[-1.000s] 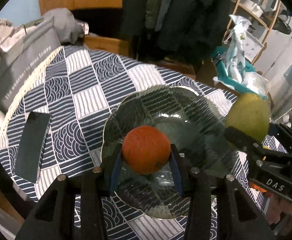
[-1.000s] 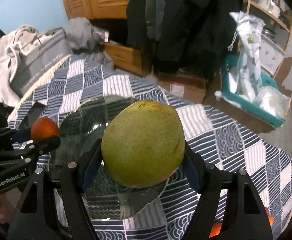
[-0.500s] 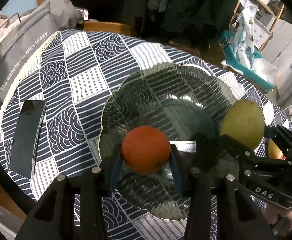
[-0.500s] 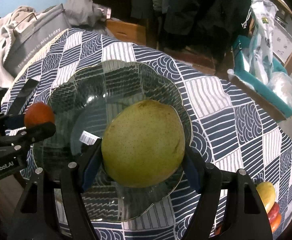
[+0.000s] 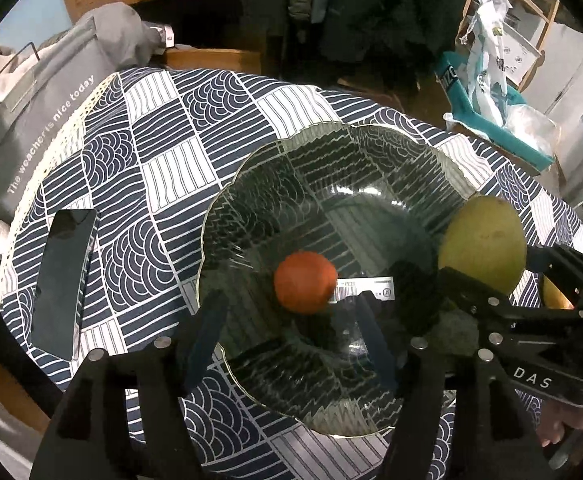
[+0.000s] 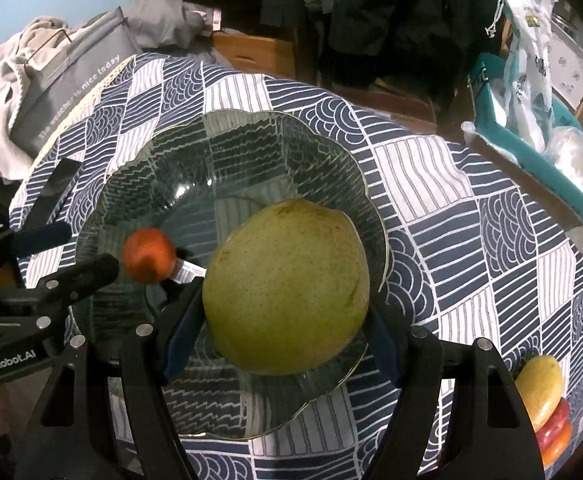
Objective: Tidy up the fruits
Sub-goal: 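Open the left gripper to drop the orange while the right gripper releases the pear onto the plate, then withdraw both open grippers up from the glass plate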
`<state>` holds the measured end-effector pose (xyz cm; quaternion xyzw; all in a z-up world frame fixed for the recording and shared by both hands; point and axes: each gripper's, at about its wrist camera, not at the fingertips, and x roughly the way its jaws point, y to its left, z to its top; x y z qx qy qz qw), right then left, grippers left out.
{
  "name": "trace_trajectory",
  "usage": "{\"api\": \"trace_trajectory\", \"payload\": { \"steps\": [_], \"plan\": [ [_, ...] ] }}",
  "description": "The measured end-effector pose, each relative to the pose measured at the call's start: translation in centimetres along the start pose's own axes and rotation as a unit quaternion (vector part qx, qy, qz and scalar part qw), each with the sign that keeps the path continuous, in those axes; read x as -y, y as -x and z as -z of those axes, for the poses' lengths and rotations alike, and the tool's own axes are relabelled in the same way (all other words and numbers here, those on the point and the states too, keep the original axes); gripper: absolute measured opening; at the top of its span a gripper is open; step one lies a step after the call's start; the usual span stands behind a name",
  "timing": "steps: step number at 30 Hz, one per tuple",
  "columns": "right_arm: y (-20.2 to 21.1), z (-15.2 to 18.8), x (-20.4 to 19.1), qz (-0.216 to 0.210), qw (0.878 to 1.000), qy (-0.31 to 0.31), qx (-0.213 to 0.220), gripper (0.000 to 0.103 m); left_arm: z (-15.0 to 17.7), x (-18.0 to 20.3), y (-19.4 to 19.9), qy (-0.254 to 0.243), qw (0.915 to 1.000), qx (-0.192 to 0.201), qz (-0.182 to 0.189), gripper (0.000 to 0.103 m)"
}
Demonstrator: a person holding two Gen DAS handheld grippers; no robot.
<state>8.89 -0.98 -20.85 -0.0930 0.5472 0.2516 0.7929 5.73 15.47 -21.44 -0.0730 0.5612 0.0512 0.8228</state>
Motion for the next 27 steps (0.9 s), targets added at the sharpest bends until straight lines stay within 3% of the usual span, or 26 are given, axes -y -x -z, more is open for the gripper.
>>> {"api": "trace_trajectory", "payload": {
  "steps": [3,6,14,27],
  "plan": [
    [-0.2,0.1,0.0,-0.003,1.0,0.001,-0.005,0.074,0.0,0.1,0.4,-0.005,1.0,0.004,-0.006,0.068],
    [1.2,-0.3,-0.1,-0.008,1.0,0.001,0.025,0.075,0.0,0.2,1.0,-0.009,0.9999,0.01,-0.009,0.068],
    [3.8,-1.3,0.0,-0.009,0.999,-0.008,0.051,0.075,0.1,0.3,3.1,-0.005,0.9996,0.028,0.007,0.068],
    [8.5,-0.7,1.1,0.043,0.994,-0.032,0.099,0.075,-0.2,1.9,6.7,-0.014,0.9974,0.066,0.026,0.07]
  ]
}}
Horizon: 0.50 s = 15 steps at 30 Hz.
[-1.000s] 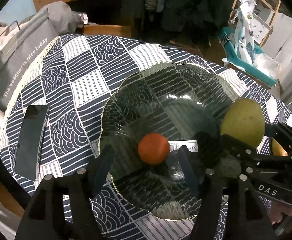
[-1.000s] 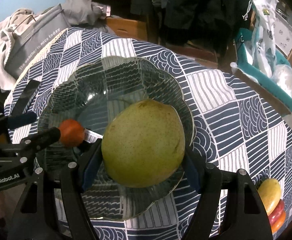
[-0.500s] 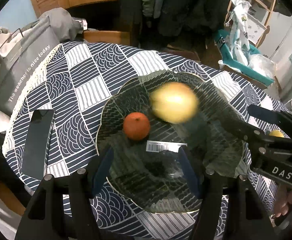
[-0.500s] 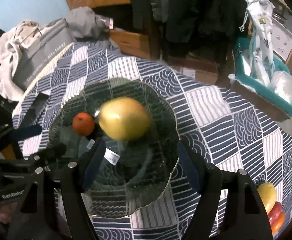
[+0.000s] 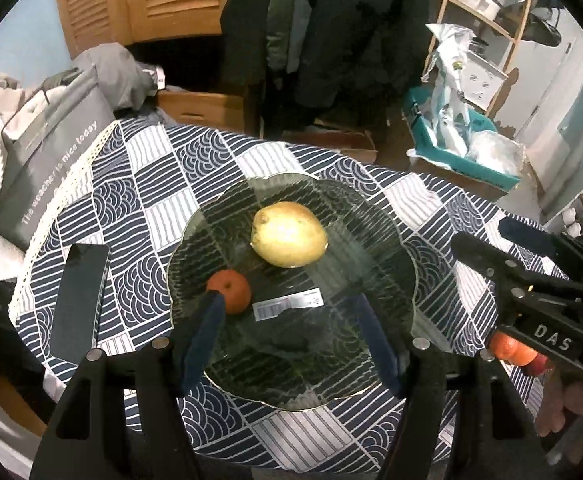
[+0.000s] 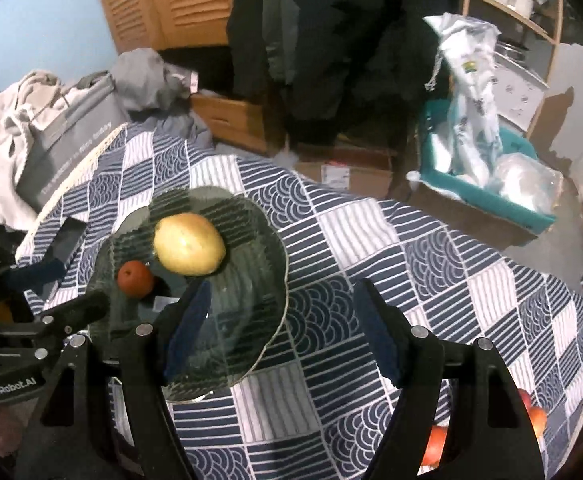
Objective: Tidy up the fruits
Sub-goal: 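Withdraw both open grippers up from the glass plate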
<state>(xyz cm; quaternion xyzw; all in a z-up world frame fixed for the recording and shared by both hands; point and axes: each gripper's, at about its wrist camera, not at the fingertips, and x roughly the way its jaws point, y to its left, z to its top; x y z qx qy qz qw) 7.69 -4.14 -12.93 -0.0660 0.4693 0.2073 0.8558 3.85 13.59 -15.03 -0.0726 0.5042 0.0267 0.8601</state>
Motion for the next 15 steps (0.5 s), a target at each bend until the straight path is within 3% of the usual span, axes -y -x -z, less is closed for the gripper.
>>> {"api": "trace_trajectory", "payload": {
  "steps": [9,15],
  "plan": [
    [4.4,0.2,1.8,0.034,0.999,-0.013,0.041,0.076,-0.4,2.0,2.3,-0.011,0.9997,0.018,0.01,0.07],
    [7.4,0.3,3.7,0.053,0.996,-0.03,0.068,0.078,-0.7,3.8,4.6,-0.026,0.9983,0.048,0.018,0.078]
  ]
}}
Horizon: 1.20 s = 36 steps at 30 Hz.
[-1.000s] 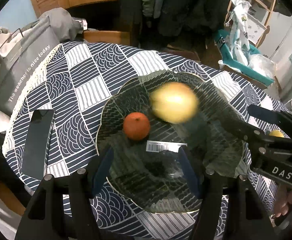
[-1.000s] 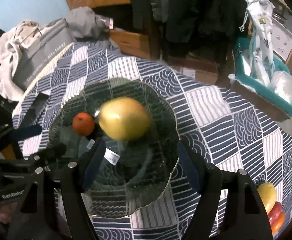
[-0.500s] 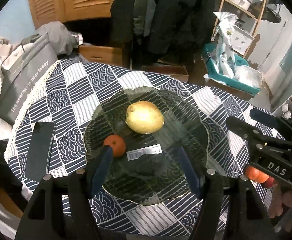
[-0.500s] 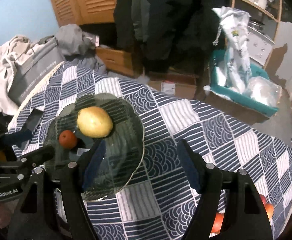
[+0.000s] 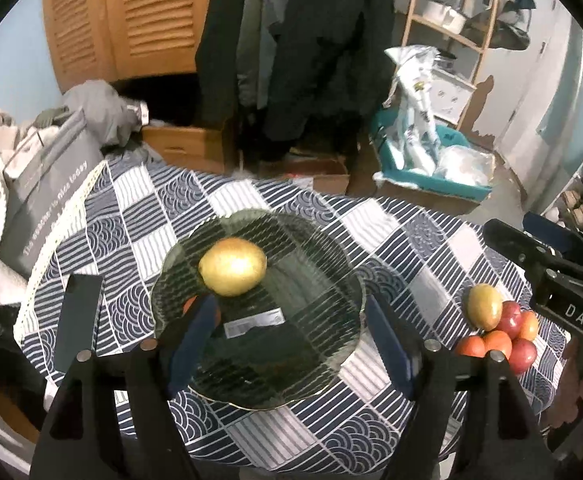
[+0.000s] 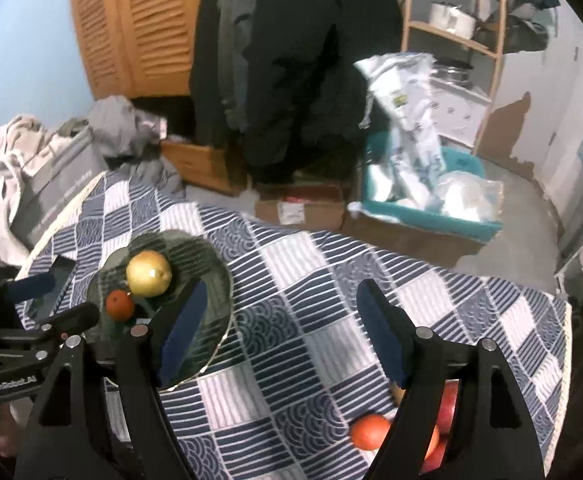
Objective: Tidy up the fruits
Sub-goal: 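Withdraw both open grippers up from the glass plate, then move both grippers back toward the fruit pile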
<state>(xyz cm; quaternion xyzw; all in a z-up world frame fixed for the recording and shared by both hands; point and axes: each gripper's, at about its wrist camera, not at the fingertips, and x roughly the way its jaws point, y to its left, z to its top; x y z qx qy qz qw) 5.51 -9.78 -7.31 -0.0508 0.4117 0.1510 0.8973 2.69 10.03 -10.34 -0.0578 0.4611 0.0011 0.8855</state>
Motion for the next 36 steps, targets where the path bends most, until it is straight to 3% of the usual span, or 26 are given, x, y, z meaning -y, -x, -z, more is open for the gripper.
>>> {"api": "trace_trajectory", "payload": {
  "steps": [5,17,22,36],
  "plan": [
    [2.2,0.2,1.8,0.018,1.0,-0.006,0.018,0.083,-0.2,1.9,1.2,-0.014,0.9997,0.013,0.013,0.08],
    [8.4,1.5,6.6,0.057,0.995,-0.033,0.071,0.084,-0.8,6.3,4.1,-0.04,0.9971,0.047,0.046,0.081],
    [10.8,2.3,8.5,0.082,0.992,-0.034,0.091,0.088,-0.7,8.3,5.0,-0.054,0.995,0.063,0.056,0.086],
    [13.1,6.6,14.0,0.109,0.987,-0.079,0.087,0.088,0.1,13.9,5.1,-0.095,0.9901,0.069,0.077,0.086]
  ]
}}
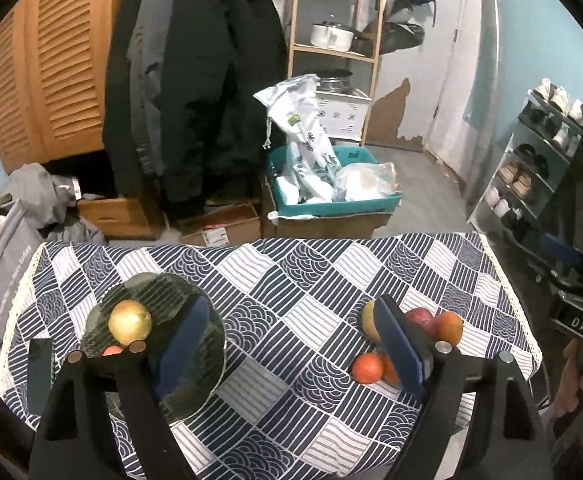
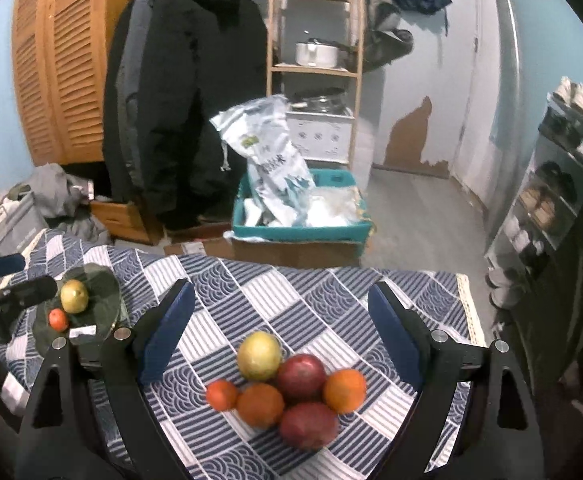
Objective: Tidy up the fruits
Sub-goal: 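Move both grippers back toward the fruit pile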
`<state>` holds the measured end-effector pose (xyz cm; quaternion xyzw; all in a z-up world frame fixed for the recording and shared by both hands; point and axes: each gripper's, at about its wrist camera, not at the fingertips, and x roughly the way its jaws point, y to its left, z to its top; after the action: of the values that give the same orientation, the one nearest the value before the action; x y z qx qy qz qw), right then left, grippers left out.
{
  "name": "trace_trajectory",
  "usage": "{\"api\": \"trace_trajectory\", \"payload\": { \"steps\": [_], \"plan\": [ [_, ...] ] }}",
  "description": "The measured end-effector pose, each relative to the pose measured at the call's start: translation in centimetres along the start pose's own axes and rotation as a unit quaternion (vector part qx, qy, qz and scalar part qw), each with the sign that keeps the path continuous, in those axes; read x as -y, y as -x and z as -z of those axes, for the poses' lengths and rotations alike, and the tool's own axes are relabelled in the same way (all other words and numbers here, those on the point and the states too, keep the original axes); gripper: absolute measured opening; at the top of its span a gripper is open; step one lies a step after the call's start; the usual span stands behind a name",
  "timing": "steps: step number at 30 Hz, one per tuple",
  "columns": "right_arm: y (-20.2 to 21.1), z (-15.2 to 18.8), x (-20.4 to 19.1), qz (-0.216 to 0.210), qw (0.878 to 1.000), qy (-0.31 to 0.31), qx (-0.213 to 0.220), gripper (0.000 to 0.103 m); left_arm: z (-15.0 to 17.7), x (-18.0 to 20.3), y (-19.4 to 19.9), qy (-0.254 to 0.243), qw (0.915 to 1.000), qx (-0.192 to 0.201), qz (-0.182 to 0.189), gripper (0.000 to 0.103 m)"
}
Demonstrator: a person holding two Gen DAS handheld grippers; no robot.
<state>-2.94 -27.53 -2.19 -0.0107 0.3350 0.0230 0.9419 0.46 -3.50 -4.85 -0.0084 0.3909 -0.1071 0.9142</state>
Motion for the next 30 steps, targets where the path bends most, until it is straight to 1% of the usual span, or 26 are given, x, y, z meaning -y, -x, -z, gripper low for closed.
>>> {"api": "trace_trajectory", "payload": {
  "steps": [3,6,9,10,13,15,18,23,28,30],
  "plan": [
    [0.1,0.9,1.1,0.006,1.0,-0.006,-0.007,0.088,0.3,1.1,-0.7,-0.003,1.0,-0.004,0.008,0.086],
    [-0.4,2.1,2.1,0.006,1.0,-0.008,-0.024,0.088,1.1,2.2,-1.9,-0.016,0.9997,-0.016,0.011,0.086],
    [-1.3,3.3,2.8,0.01,0.999,-0.008,-0.046,0.088,2.4,3.3,-3.8,-0.028,0.9987,-0.041,0.012,0.086],
    [-1.9,3.9,3.0,0.01,0.998,-0.008,-0.059,0.088,2.7,3.5,-4.4,-0.031,0.9983,-0.049,0.014,0.086],
    [-3.0,5.1,3.7,0.011,0.997,-0.013,-0.08,0.088,3.7,4.2,-6.0,-0.033,0.9966,-0.073,0.021,0.086],
    [-3.9,6.0,4.1,0.012,0.995,-0.02,-0.095,0.088,4.1,4.6,-6.7,-0.036,0.9962,-0.077,0.018,0.086],
    [-5.6,7.6,4.7,0.016,0.992,-0.026,-0.125,0.088,4.7,5.2,-7.9,-0.044,0.9951,-0.088,0.013,0.086],
    [-8.0,10.0,5.3,0.006,0.984,-0.041,-0.171,0.088,5.7,5.8,-10.1,-0.049,0.9927,-0.11,0.009,0.086],
    [-10.0,11.9,5.5,-0.005,0.977,-0.047,-0.21,0.088,6.7,6.3,-11.9,-0.045,0.9897,-0.135,0.015,0.086],
    [-10.6,12.5,5.6,-0.012,0.974,-0.05,-0.22,0.088,7.1,6.5,-12.5,-0.047,0.9888,-0.141,0.011,0.086]
  ]
}}
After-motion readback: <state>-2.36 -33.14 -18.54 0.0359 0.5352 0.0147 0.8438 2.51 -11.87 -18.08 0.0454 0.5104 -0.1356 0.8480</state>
